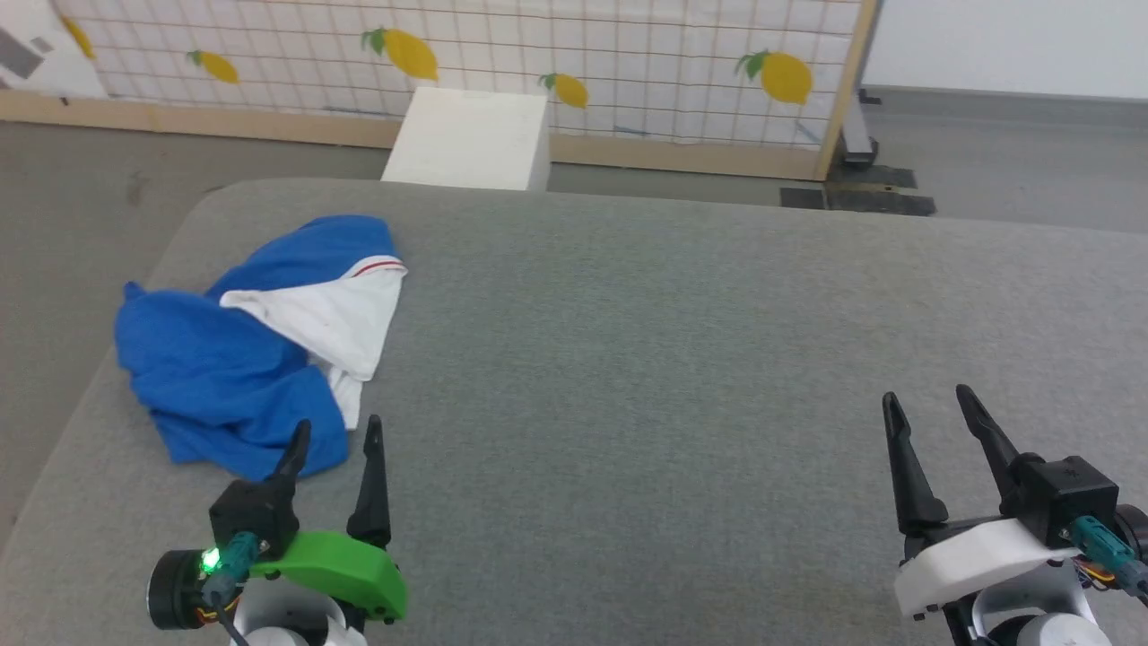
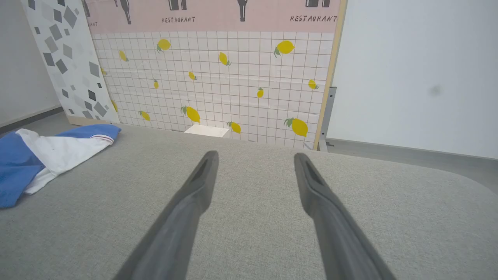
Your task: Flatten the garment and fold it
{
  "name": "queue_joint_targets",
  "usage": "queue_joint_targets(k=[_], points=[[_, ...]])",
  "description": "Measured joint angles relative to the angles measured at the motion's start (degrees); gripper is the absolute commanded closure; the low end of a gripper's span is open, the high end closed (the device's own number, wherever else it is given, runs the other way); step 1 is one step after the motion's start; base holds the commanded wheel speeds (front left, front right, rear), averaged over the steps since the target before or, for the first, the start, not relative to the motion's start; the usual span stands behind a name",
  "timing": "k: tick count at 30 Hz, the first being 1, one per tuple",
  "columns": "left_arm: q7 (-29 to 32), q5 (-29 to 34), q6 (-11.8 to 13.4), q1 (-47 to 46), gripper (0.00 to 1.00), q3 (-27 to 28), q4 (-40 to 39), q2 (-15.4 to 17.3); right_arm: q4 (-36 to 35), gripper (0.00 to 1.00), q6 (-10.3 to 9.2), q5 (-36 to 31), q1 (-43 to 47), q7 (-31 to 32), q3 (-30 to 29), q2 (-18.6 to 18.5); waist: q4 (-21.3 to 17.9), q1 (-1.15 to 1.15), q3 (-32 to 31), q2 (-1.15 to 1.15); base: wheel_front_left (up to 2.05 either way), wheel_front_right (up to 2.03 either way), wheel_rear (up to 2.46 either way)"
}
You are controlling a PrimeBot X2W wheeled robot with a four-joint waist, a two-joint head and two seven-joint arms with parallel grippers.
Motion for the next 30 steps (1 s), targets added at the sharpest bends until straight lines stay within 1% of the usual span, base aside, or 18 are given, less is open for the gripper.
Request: queue_joint_targets(k=[11, 23, 30], points=[[-1.3, -1.7, -0.1, -0.2, 0.00, 3.6, 0.0, 0.0, -1.2, 0.00, 0.01, -1.1, 0.0, 0.0, 1.3, 0.0, 6.7, 0.00, 0.2, 0.00, 0.00, 0.00, 0.00], [-2.8, -2.1, -1.1, -0.3, 0.00, 6.8, 0.7, 0.0, -0.9, 0.00, 0.01, -1.7, 0.0, 0.1, 4.1, 0.0, 14.7, 0.00, 0.6, 0.00, 0.00, 0.00, 0.00], [-3.5, -1.6, -1.8, -0.3, 0.00, 7.9, 1.5, 0.0, -0.4, 0.00, 0.01, -2.2, 0.0, 0.0, 5.1, 0.0, 18.8, 0.00, 1.2, 0.00, 0.00, 0.00, 0.00]])
